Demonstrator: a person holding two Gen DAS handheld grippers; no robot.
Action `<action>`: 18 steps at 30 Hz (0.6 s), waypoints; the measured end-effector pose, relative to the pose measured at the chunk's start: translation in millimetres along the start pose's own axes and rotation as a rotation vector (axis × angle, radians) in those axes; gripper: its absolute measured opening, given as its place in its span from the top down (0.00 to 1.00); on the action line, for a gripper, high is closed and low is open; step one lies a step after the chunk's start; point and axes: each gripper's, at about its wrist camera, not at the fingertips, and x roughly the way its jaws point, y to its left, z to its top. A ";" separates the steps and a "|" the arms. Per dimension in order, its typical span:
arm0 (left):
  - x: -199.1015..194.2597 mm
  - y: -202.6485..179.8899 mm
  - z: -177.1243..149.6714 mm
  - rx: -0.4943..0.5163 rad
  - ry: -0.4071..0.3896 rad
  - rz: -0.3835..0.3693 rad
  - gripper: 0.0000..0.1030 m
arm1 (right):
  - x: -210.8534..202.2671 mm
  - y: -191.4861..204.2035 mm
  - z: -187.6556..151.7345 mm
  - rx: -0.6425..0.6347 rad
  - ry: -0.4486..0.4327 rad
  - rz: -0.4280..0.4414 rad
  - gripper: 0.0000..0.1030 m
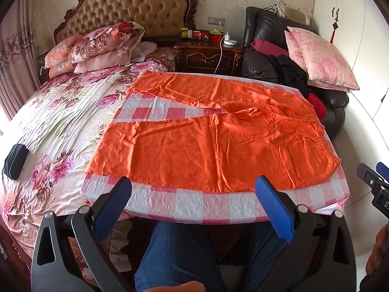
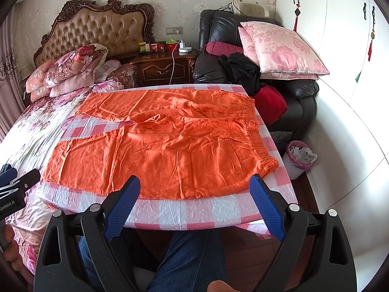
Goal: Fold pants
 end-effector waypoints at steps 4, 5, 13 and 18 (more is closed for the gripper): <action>-0.6 -0.7 -0.2 0.000 0.000 -0.002 0.01 | 0.1 -0.1 -0.2 0.001 0.001 0.000 0.15; -0.7 -0.6 -0.1 0.000 0.001 -0.001 0.01 | -0.1 -0.3 0.0 0.001 0.001 0.000 0.15; -0.6 -0.2 -0.3 -0.001 0.000 -0.003 0.01 | 0.2 -0.4 -0.3 0.000 0.001 0.000 0.15; -0.6 -0.1 -0.2 -0.002 0.001 -0.002 0.01 | 0.3 -0.3 -0.5 0.001 0.001 0.000 0.15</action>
